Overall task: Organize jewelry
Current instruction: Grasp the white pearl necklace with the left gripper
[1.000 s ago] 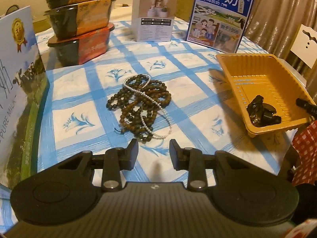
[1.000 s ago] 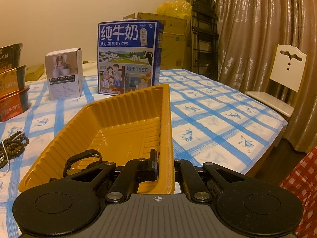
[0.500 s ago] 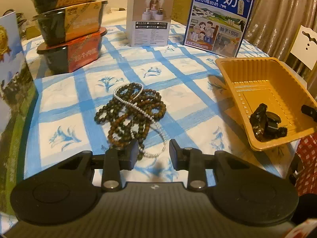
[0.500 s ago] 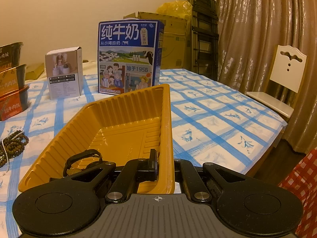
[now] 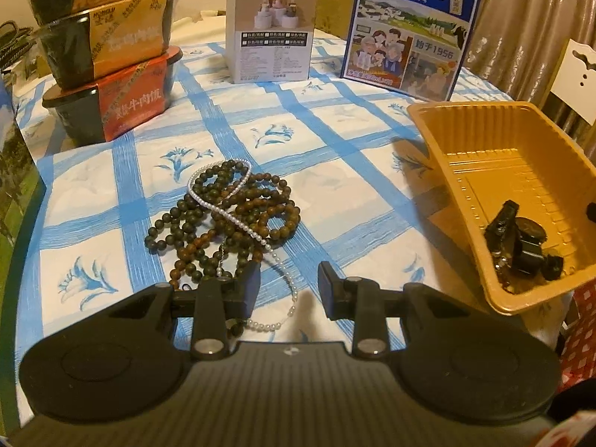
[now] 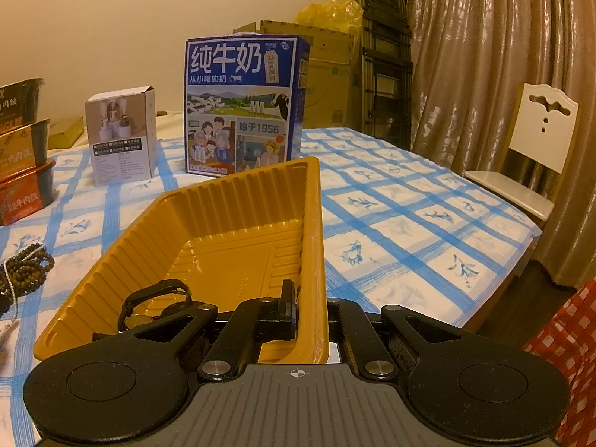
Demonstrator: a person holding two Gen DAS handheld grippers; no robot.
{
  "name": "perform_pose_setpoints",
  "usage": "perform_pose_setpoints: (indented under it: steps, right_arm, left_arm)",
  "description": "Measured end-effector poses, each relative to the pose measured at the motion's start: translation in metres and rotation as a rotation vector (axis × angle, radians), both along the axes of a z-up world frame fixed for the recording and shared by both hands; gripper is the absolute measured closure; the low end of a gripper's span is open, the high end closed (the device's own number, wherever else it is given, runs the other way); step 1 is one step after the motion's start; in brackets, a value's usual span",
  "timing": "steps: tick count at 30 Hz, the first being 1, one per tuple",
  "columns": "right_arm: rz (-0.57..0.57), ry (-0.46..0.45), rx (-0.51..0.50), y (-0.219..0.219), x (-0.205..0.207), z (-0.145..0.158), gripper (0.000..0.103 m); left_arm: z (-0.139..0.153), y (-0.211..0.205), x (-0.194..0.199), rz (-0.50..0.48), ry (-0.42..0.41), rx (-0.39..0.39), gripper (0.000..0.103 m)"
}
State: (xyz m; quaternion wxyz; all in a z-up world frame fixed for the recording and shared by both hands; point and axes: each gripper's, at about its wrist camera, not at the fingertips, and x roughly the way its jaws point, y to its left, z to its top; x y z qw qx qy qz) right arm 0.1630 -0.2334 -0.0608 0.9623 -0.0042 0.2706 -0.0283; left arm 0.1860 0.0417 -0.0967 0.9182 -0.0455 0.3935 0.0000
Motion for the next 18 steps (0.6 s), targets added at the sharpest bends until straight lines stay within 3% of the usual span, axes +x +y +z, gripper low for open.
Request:
perform_pose_setpoints:
  steps: [10,13,18]
  right_arm:
    - [0.0,0.001,-0.002,0.0,0.0,0.0,0.099]
    - [0.0,0.004,-0.002,-0.002,-0.001,-0.002,0.099]
    - [0.0,0.004,-0.002,-0.002,-0.001,-0.003,0.1]
  left_arm:
    - [-0.019,0.002,0.023,0.058,0.035,-0.029,0.086]
    - [-0.018,0.004,0.026,0.073,0.03,-0.023,0.101]
    - [0.001,0.021,0.018,0.099,-0.015,-0.05,0.101]
